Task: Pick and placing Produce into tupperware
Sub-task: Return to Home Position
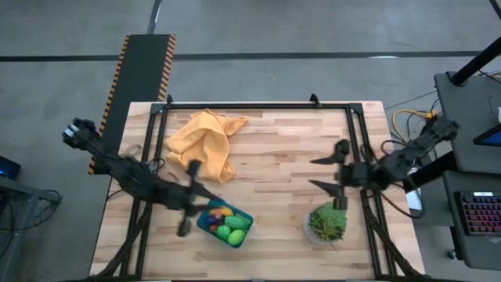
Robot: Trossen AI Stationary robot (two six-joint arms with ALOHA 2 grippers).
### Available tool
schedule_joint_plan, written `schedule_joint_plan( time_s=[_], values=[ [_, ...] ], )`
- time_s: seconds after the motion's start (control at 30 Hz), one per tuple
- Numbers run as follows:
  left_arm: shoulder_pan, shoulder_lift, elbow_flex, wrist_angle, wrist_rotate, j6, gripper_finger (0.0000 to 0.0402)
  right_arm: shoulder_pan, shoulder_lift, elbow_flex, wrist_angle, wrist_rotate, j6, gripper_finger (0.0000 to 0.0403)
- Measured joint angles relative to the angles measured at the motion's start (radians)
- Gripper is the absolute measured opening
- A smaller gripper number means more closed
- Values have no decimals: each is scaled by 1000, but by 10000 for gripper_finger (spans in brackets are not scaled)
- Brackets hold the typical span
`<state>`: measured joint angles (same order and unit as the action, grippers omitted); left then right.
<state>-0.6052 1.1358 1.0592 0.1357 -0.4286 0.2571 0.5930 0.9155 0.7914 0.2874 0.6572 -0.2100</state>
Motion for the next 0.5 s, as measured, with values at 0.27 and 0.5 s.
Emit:
schedule_joint_plan(
  time_s=[0.27, 0.5],
  values=[
    [-5, -271, -38, -207, -60, 157, 5, 319, -122, -5, -133, 263, -184, 236],
    [-5, -425, -205, -198, -176, 185, 1, 308, -178, -10, -322, 54, -56, 200]
  ],
)
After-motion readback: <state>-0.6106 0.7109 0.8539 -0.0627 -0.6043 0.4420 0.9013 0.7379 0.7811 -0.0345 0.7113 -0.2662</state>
